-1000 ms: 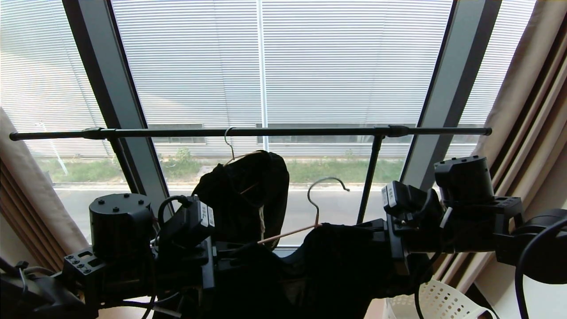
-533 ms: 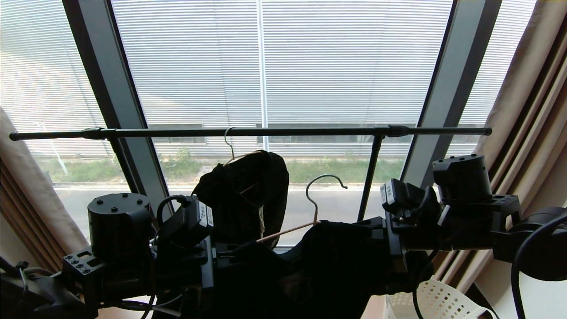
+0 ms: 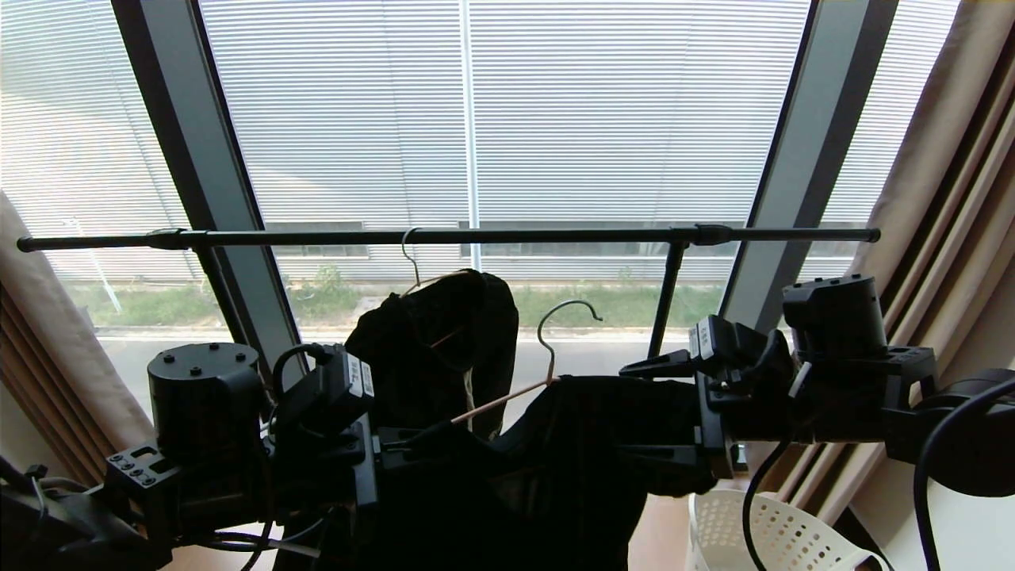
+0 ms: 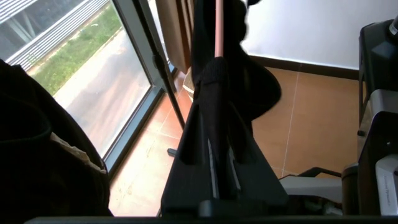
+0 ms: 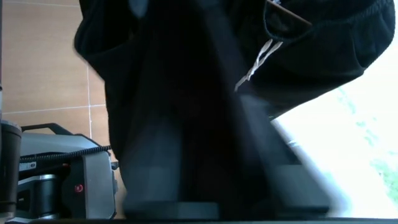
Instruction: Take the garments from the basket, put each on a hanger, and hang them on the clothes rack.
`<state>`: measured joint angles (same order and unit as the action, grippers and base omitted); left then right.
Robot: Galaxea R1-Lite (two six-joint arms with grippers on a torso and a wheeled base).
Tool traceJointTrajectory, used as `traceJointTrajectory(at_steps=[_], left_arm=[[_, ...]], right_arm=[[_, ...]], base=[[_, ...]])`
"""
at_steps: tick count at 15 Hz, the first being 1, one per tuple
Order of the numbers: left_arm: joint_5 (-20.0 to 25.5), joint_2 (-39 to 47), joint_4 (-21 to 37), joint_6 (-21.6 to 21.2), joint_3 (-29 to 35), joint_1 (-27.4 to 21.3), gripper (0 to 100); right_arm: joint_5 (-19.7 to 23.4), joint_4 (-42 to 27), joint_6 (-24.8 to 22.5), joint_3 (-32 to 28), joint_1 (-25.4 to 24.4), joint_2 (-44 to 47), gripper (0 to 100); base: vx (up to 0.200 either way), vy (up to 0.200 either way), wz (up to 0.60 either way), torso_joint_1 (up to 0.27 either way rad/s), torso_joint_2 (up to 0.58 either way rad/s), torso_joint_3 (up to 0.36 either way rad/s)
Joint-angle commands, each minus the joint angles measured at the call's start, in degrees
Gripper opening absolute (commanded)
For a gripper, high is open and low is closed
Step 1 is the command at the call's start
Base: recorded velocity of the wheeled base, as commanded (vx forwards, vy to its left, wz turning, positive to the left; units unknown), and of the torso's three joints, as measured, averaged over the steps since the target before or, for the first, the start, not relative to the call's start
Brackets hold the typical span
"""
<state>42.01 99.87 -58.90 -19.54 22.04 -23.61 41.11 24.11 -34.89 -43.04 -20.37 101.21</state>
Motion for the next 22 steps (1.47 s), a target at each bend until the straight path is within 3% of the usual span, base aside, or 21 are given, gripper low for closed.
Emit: traceJointTrajectory(at_steps=[1,9,13,22], left_arm=[[0.18,-0.11,-0.6,-0.06,-0.07,0.59,0],[0.27,-0.29,-1.65,0.73,-0.24,2.43,0],[0.27,-0.99,-4.2,4.34,-0.33,2.7,0],[0.27,-0.99,-4.9,4.51,-0.51,3.13,0]], right_arm=[[0.11,3.05,-0.44,0.15,3.23,0.31,100],[0.2,4.45,-0.53,-1.78,8.33,4.0,100],[0.2,4.45,-3.96,-3.27,10.79,9.1,100],[0.03,4.45,-6.51,-5.29,13.08,13.67,100]], base=[[0.0,0.0,0.0,0.0,0.0,0.0],[0.0,0.0,0.0,0.0,0.0,0.0],[0.0,0.0,0.0,0.0,0.0,0.0],[0.0,0.0,0.0,0.0,0.0,0.0]])
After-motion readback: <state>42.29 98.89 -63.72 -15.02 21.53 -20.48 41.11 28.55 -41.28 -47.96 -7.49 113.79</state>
